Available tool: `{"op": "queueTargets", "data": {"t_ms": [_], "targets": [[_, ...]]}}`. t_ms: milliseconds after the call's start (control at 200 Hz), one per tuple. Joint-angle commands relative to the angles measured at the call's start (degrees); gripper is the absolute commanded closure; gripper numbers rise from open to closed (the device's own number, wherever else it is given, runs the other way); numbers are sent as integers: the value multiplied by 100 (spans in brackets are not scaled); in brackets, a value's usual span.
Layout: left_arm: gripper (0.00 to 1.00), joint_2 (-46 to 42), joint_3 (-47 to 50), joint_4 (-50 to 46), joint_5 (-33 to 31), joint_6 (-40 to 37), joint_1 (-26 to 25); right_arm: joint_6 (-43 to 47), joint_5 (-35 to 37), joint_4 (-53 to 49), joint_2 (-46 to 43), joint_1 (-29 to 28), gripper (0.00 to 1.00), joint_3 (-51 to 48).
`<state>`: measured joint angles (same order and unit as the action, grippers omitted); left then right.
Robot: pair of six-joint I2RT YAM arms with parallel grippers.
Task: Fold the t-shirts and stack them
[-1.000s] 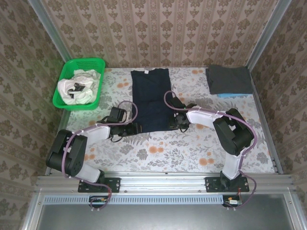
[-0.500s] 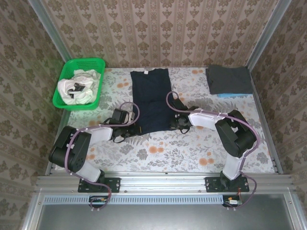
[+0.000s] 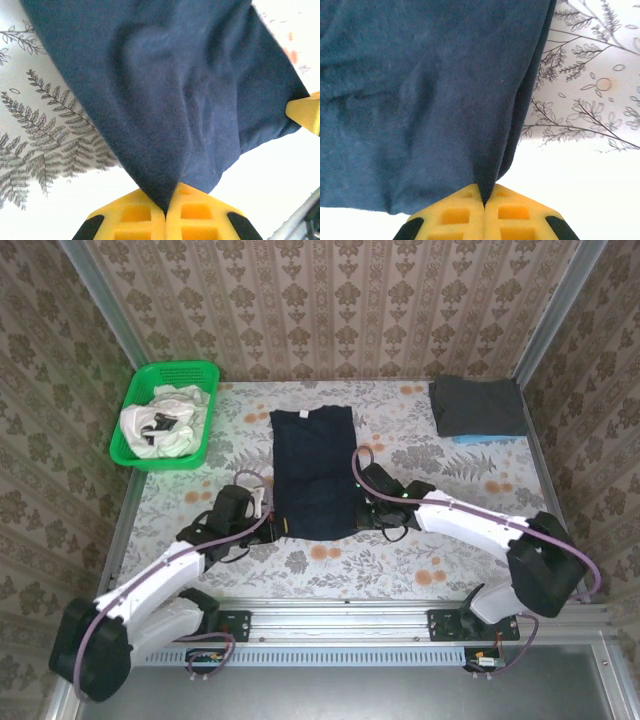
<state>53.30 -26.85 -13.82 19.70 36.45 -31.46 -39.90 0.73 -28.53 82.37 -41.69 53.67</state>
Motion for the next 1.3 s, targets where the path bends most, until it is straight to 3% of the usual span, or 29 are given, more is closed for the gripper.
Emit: {"op": "queueTargets", "data": {"t_ms": [0,185,375,580,790,915,950,1050,1190,1295], "targets": [[100,-117,-671,-936,-384,-148,91,73,292,-665,-119,67,100,606],[100,1049,-2027,-1053,-3,-691,993,592,185,-913,616,666,100,2133],[100,2615,-3331,-856,526,-1026,1680,1017,-372,-1146,2099,1316,100,3979],[100,4549,-4969,-969,1125,-1261,2079,1173,-806,-1655,3781,1811,100,5924],[100,5999,-6283,-1059,1668,-1188,2274,1132,-1055,-1851,4835,2079,100,7120],[88,6778,-6996,-1321,1900,-1139,2355,1081,-1245,-2083,5455,2240,100,7872],[79,6949,-7159,-1380,1890,-1134,2370,1069,-1249,-2157,5622,2263,100,8097],[73,7209,-7455,-1460,1824,-1137,2433,1029,-1263,-2168,5924,2332,67,8466],[65,7173,-7721,-1696,1616,-1264,2517,1034,-1155,-2155,5823,2435,62,8638],[58,6964,-7745,-1928,1317,-1402,2591,1125,-829,-2044,5304,2395,61,8208]]}}
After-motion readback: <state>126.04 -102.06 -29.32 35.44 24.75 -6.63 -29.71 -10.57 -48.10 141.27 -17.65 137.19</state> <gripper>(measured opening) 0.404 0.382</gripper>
